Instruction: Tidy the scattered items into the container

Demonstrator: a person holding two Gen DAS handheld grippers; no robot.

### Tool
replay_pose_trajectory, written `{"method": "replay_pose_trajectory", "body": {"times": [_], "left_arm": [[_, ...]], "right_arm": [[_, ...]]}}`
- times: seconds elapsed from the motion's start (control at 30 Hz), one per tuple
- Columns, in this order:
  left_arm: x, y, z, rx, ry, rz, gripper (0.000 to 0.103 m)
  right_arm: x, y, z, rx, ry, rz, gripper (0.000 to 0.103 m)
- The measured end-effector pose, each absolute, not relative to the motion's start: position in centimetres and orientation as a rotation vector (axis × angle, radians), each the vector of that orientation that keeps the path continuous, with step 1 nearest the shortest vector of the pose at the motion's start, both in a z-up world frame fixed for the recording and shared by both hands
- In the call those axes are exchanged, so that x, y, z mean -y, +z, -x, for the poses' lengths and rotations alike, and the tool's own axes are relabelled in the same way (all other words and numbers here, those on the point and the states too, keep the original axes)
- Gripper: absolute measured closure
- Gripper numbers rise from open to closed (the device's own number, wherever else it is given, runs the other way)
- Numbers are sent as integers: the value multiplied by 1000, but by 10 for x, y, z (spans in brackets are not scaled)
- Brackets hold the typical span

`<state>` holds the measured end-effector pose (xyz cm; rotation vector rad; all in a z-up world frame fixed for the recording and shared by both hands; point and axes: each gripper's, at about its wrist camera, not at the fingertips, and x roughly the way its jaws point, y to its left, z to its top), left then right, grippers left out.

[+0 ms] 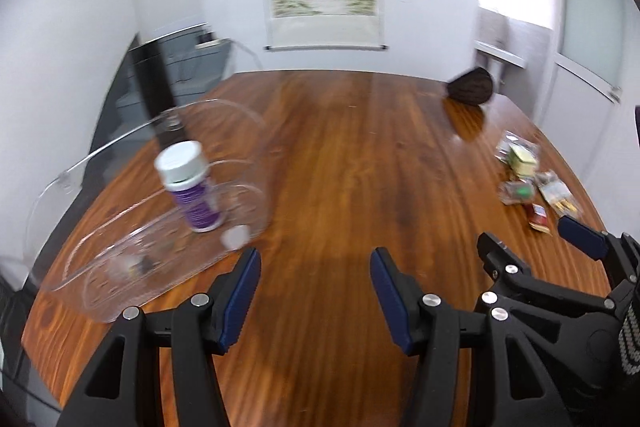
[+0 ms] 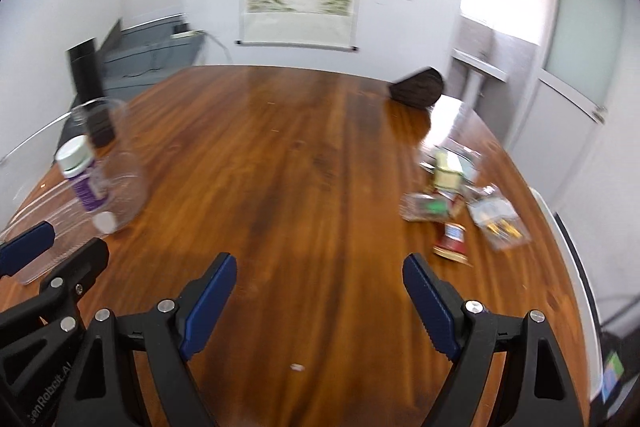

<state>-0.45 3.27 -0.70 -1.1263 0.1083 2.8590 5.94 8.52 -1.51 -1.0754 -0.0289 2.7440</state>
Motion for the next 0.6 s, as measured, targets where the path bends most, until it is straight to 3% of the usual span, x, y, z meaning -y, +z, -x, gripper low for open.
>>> {"method": "replay_pose_trajectory", "body": {"times": [0.6], "left_arm": [[-72,-21,10,-160,2659,1141,45]], "right_arm": [[-141,-20,-76,-57,2592,1061,17]]}}
